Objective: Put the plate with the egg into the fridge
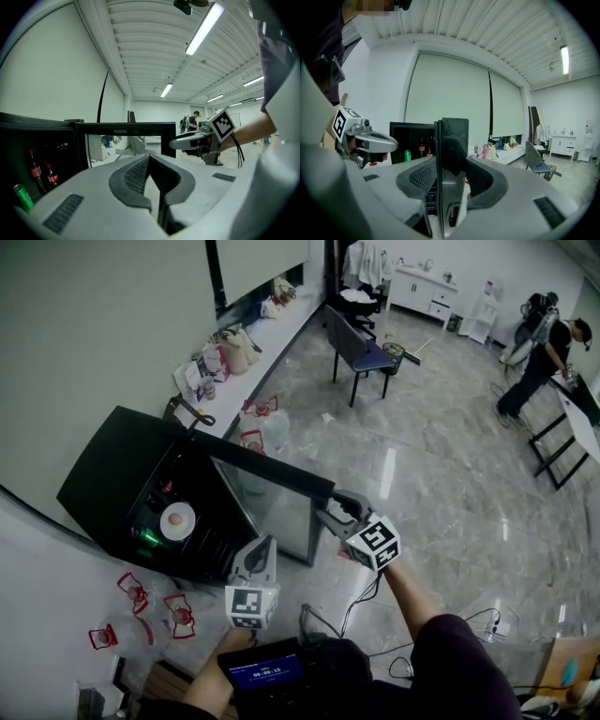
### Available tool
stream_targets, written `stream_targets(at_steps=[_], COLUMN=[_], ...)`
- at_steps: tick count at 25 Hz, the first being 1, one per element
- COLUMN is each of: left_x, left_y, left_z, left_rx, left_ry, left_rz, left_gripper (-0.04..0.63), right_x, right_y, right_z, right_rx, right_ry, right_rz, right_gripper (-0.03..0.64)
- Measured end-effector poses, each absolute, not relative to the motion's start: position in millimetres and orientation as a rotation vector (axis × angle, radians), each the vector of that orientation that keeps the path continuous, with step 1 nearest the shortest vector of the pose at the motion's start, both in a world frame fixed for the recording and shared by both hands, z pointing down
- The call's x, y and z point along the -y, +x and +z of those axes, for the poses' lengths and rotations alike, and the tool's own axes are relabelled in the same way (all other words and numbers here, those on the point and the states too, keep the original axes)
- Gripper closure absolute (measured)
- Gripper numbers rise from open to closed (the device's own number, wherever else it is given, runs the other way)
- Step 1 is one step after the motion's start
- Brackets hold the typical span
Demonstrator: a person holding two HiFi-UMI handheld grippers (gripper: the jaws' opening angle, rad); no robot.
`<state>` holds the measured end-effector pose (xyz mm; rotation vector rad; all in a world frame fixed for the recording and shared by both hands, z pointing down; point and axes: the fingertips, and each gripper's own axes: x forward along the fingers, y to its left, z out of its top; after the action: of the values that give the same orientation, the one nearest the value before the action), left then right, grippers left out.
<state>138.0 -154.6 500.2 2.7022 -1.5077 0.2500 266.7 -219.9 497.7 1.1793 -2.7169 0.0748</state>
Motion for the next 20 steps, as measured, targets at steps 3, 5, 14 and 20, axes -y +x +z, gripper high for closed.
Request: stream_targets(at_steps=[3, 5, 14, 20], left_x=[139, 127, 67, 42], left_y=[118, 102, 23, -34], left_z=[502, 503, 519, 513], left_rx=[1.526, 1.533, 1.545, 1.634], left_ry=[2.692, 2.686, 2.626, 2.581], left_rz=[0.247, 0.242, 0.209, 0.162], left_gripper=[0.586, 0.586, 0.588, 0.586], right_x=[192, 171, 96, 55], right_y=[247, 227, 117, 38], right_z=[496, 495, 495, 491], right_rx=[2.695, 2.668, 2.574, 2.74], right_ry=[1.274, 1.367, 1.61, 1.301], right_rz=[0.068, 0.065, 0.076, 0.101], right_gripper=[0.419, 0.419, 0.42, 0.419])
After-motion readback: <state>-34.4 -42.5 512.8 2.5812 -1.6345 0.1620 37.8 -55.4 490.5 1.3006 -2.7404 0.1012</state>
